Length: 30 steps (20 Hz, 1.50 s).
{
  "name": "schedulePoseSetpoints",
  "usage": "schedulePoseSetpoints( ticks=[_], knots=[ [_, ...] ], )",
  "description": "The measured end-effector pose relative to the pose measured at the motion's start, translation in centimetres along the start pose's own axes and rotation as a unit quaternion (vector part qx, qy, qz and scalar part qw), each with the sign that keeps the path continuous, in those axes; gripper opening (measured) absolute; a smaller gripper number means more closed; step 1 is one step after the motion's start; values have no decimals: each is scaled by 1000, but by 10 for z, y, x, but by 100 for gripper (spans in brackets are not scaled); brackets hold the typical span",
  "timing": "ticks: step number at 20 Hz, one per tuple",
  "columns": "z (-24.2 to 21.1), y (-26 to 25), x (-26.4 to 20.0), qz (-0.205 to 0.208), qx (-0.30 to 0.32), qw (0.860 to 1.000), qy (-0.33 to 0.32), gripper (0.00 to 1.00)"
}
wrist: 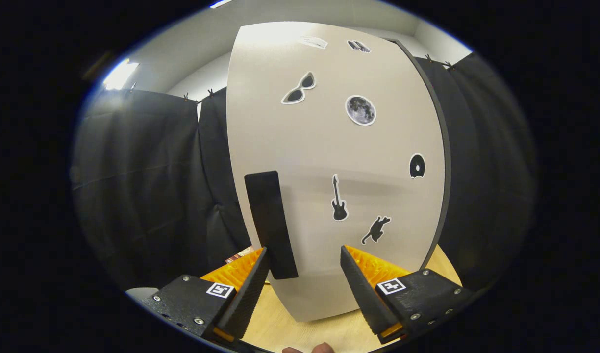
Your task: Open the shoe cabinet door, grab the shoes and put them into the shoe cabinet, then close the shoe cabinet door.
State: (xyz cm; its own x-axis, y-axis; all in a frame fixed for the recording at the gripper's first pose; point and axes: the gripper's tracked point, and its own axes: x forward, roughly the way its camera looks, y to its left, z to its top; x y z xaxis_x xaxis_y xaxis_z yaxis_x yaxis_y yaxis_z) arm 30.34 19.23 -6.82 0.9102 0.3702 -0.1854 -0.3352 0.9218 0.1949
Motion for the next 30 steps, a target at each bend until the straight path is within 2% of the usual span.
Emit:
schedulePoseSetpoints(
  ticks=[8, 14, 24, 30],
  knots=[
    [1, 21, 34, -4, 2, 1000, -2, 91],
    [4, 22, 59, -30, -5, 1000, -9, 91],
    [1, 19, 78, -42, 18, 999, 0, 91],
    [0, 18, 67, -48, 20, 999, 0, 91]
  ],
)
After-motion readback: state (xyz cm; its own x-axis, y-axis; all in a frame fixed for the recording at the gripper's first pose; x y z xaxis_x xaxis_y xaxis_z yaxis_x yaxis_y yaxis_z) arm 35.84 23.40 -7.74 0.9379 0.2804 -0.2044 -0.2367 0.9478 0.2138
